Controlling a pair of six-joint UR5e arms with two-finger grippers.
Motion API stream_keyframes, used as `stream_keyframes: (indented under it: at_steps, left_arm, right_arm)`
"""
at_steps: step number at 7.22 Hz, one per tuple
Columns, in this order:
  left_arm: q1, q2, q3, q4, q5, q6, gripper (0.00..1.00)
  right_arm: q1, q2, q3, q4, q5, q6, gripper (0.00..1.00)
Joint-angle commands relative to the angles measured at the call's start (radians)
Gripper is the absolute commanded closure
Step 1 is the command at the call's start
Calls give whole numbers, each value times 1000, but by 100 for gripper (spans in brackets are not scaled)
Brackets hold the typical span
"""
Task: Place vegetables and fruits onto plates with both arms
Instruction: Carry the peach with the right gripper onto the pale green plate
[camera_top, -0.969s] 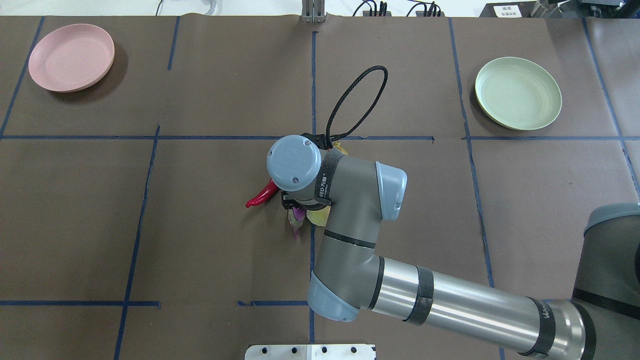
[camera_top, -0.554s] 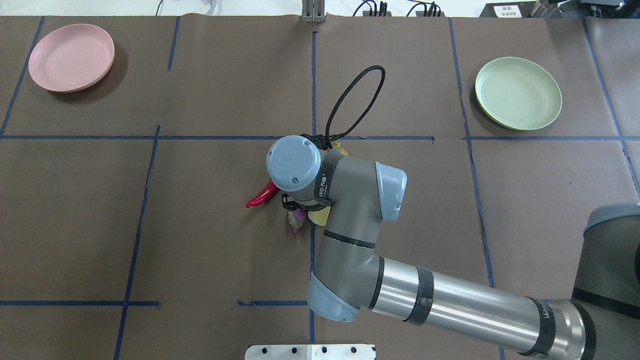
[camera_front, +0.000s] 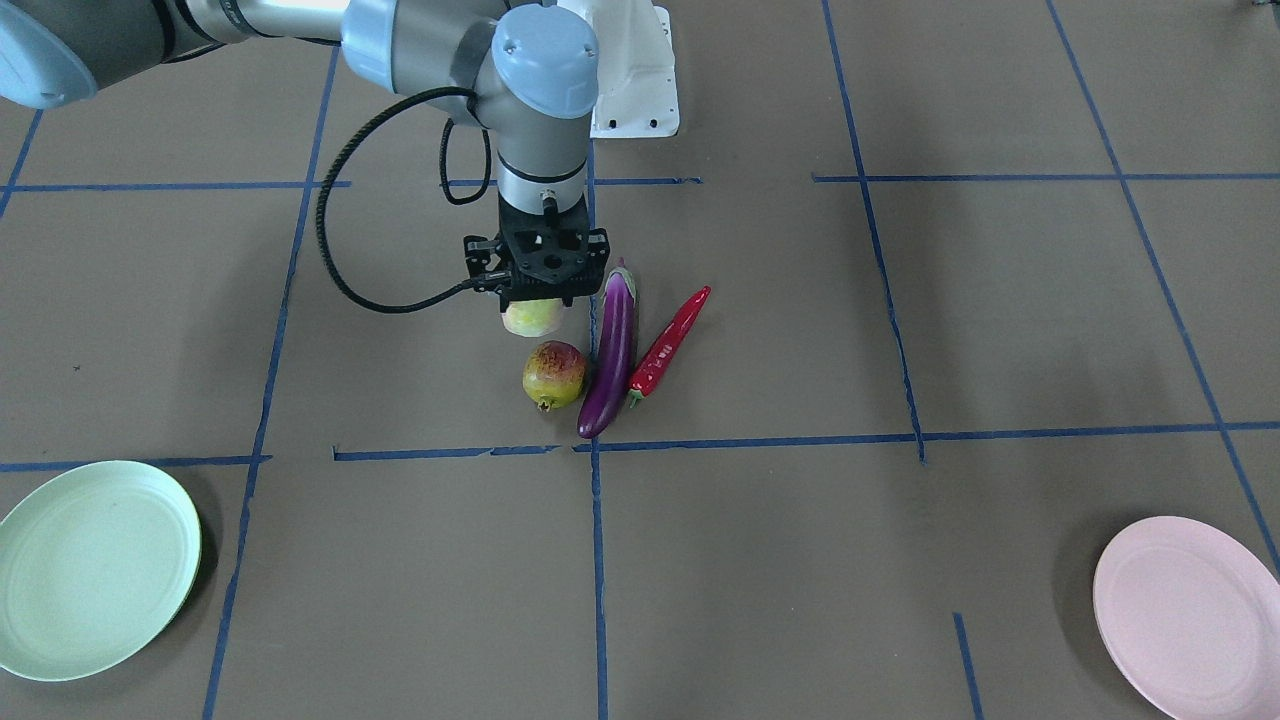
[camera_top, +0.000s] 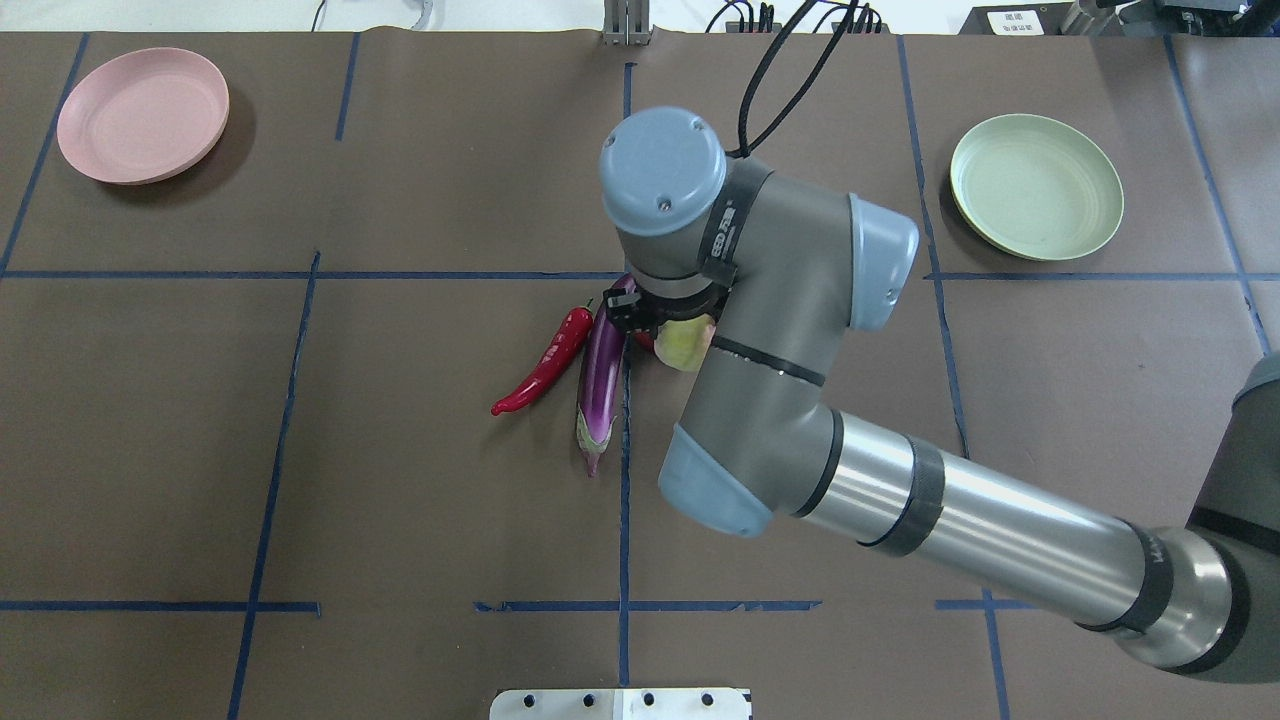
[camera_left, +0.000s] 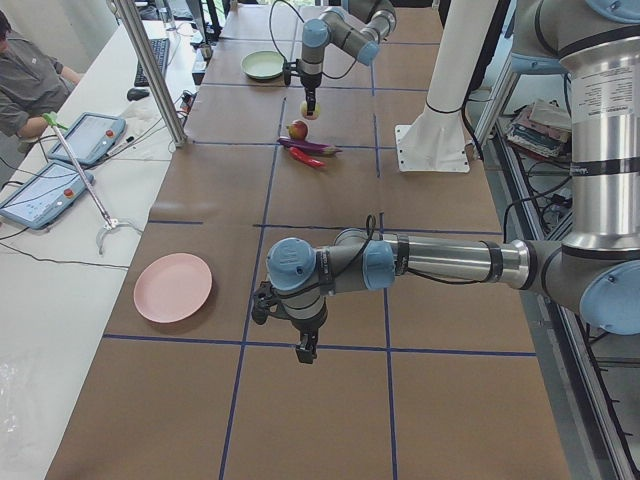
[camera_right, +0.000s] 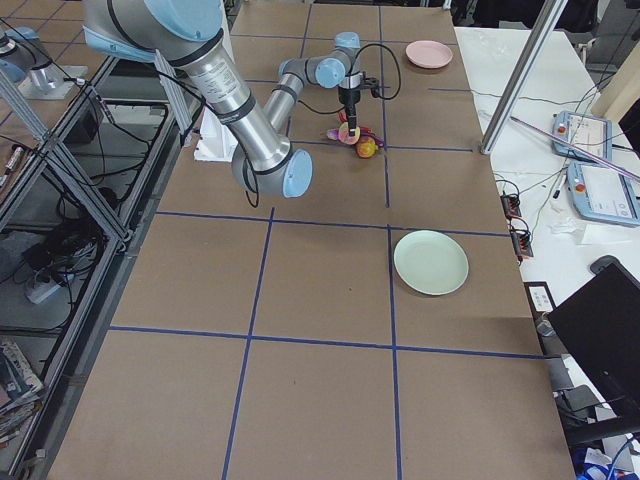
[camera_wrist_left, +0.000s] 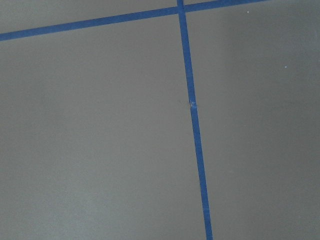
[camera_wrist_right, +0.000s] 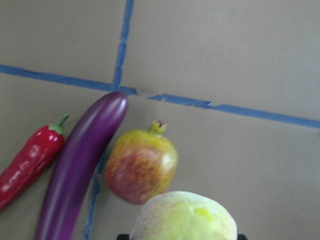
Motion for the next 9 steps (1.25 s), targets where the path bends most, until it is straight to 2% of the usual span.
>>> stream_keyframes:
  at_steps: [1,2,3,4,5,6,7,9]
  left_arm:
    - [2,0,1,0,0,0,0]
    - [8,0,0,0,0,0,0]
    - [21,0,-2,0,0,0,0]
    - [26,0,-3,0,0,0,0]
    - [26,0,-3,0,0,0,0]
    - [26,0,-5,0,0,0,0]
    - [28,0,-5,2,0,0,0]
    - [29,0,-6,0,0,0,0]
  right_arm:
    - [213,-80,19,-27,124,-326,99]
    - [293,-127,16,-25,147,-468,99]
    - [360,-182,-13,24,189,-585,99]
    - [425,-250,-99,194,257,-662,99]
    - [488,-284,-254,389,331,-763,99]
    - [534,-305,-390,517,380,-853,99]
    - [559,-306,-489,606,416,-891,99]
    - [561,-327,-531,627,416,-902,95]
